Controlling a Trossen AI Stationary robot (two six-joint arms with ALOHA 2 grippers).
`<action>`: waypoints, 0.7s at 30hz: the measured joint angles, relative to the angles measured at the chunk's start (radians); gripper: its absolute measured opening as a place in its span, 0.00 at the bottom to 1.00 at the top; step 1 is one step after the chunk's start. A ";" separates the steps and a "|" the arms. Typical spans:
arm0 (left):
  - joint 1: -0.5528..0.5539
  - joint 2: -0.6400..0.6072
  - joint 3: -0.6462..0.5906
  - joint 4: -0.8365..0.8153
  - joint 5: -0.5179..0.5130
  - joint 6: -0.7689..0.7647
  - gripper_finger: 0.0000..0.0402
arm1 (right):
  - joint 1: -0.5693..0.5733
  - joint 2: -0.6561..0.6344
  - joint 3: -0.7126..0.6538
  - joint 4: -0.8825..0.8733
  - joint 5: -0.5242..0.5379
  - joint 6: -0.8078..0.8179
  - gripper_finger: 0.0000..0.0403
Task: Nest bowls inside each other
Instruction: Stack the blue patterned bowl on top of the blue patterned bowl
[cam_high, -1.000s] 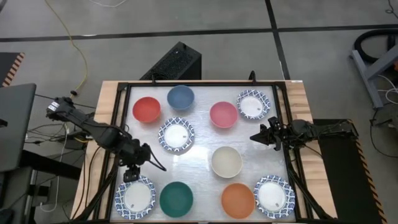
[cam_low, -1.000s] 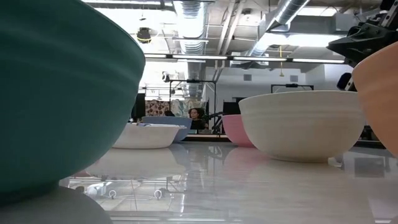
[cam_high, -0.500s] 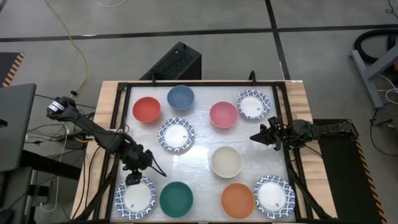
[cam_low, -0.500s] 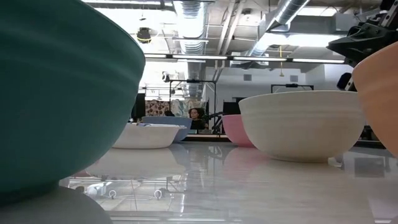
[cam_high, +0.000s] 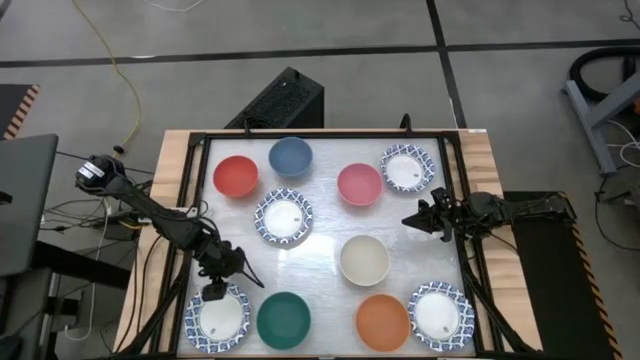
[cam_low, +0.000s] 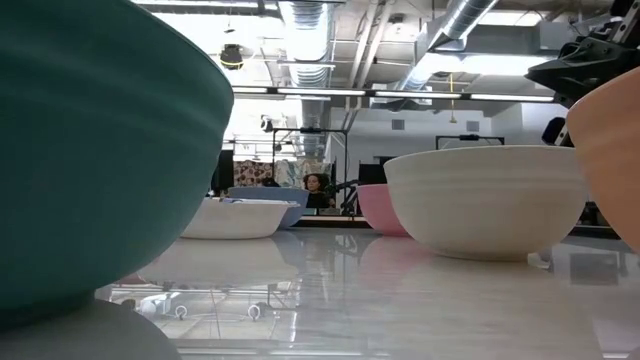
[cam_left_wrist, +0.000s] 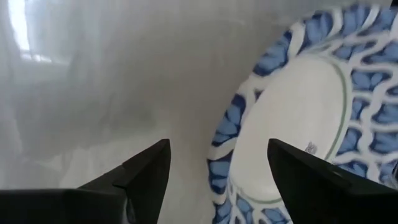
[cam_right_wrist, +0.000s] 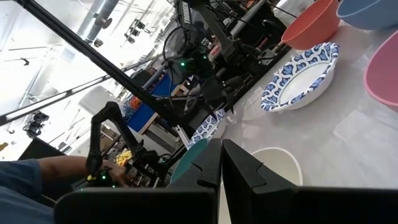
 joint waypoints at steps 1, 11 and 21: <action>0.000 0.000 -0.006 0.014 0.011 0.006 0.63 | 0.000 0.000 0.000 0.000 0.000 0.000 0.09; 0.000 0.000 -0.033 0.056 -0.005 0.025 0.34 | 0.000 0.000 0.000 -0.001 0.001 0.000 0.09; 0.000 0.000 -0.032 0.058 -0.006 -0.053 0.02 | 0.000 0.000 0.000 -0.006 0.002 -0.001 0.09</action>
